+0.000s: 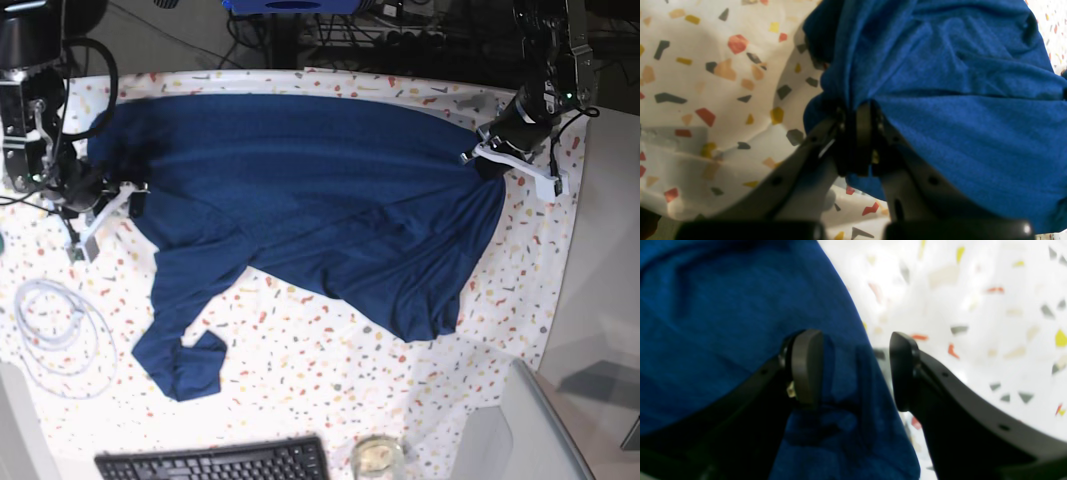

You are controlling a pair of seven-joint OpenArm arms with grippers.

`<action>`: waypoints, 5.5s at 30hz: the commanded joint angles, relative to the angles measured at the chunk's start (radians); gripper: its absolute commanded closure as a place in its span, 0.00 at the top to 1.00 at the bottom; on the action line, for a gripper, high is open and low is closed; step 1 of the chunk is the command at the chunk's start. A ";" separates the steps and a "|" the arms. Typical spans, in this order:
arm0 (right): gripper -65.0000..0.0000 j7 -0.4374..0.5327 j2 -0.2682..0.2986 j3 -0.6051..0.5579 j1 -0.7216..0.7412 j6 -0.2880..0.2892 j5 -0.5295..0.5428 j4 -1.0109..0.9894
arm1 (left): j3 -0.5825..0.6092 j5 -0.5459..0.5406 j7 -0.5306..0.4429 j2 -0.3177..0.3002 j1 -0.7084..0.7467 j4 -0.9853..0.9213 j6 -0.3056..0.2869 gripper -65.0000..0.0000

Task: Layout the t-shirt on the table in an organized manner, then fold the t-shirt properly
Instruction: 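Lift the stretched edge and sweep it across the shirt body, then lay the shirt down and open both grippers, then grasp the shirt's edge with both grippers at opposite corners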

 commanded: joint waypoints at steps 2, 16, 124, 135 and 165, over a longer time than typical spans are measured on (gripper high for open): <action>0.37 0.014 0.011 0.003 0.015 0.008 0.009 -0.001 | -0.006 -0.008 -0.016 -0.012 -0.003 0.016 -0.006 0.00; 0.00 0.006 0.019 0.015 -0.135 0.000 0.012 0.427 | -0.006 -0.011 -0.016 -0.012 0.028 0.183 -0.006 0.00; 0.00 0.164 0.010 0.031 -0.418 0.008 0.011 0.300 | -0.254 0.049 -0.426 0.143 0.163 0.002 -0.291 0.96; 0.04 0.164 0.005 -0.043 -0.384 0.006 0.012 0.300 | -0.056 0.055 -0.432 0.140 0.195 -0.025 -0.291 0.96; 0.45 0.169 0.003 0.000 -0.439 0.006 0.012 0.436 | -0.274 0.056 -0.183 0.235 -0.155 -0.176 -0.024 0.48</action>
